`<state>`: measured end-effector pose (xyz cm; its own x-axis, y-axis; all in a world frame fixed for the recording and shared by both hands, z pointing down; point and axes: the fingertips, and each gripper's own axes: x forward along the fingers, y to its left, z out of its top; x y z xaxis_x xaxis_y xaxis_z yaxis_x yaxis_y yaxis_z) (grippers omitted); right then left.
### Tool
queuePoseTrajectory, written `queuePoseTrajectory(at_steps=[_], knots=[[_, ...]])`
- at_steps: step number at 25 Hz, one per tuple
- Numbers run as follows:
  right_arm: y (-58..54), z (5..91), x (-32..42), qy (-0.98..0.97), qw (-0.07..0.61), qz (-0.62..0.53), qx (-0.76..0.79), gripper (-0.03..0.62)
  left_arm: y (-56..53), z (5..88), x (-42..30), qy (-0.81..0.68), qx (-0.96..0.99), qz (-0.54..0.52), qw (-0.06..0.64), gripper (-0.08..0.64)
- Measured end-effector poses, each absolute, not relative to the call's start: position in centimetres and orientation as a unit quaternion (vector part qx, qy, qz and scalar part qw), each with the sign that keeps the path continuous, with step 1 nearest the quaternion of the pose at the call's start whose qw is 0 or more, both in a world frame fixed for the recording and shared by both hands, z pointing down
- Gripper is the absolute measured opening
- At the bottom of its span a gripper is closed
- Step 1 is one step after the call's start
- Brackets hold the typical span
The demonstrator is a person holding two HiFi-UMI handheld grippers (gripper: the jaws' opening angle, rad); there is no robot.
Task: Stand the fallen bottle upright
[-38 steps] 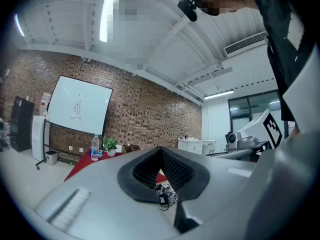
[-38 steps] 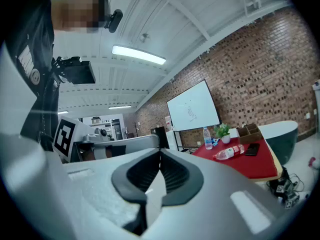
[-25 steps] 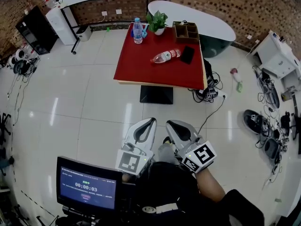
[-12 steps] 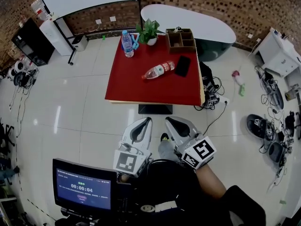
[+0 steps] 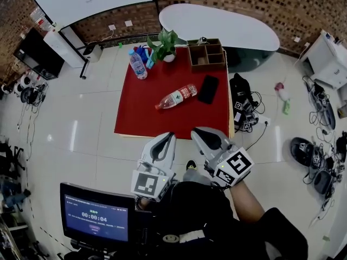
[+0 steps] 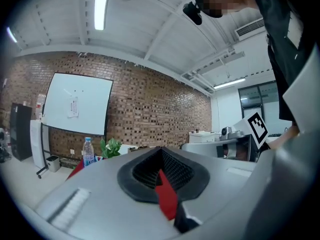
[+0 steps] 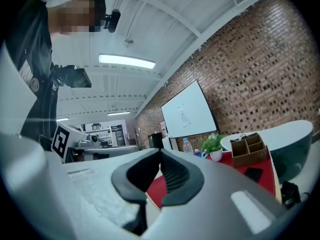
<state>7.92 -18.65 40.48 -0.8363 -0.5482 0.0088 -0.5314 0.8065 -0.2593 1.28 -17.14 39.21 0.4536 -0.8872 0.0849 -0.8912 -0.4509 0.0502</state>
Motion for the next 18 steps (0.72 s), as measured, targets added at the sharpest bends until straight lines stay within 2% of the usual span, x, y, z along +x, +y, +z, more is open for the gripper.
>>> queuePoseTrajectory(at_steps=[3,5,8,11,14,18], knots=[[-20.0,40.9,7.3,0.959,0.010,-0.099,-0.265,0.011,-18.0,39.4,0.8,-0.532,0.845,0.035,0.045,0.008],[-20.8,41.5,6.2,0.966,-0.028,-0.074,-0.246,0.054,-18.5,39.5,0.0,-0.539,0.839,0.039,0.052,0.008],[-22.0,43.5,3.9,0.968,-0.129,-0.004,-0.215,0.144,-19.1,39.8,-1.4,-0.545,0.835,0.035,0.060,0.008],[-23.3,47.3,2.6,0.942,-0.261,0.107,-0.183,0.233,-19.4,40.4,-2.4,-0.551,0.832,0.027,0.066,0.008],[-24.8,51.5,2.0,0.895,-0.371,0.204,-0.143,0.278,-19.4,40.6,-2.9,-0.556,0.829,0.019,0.062,0.008],[-28.2,56.0,-0.3,0.844,-0.457,0.267,-0.083,0.316,-20.0,40.5,-5.2,-0.577,0.815,0.010,0.052,0.008]])
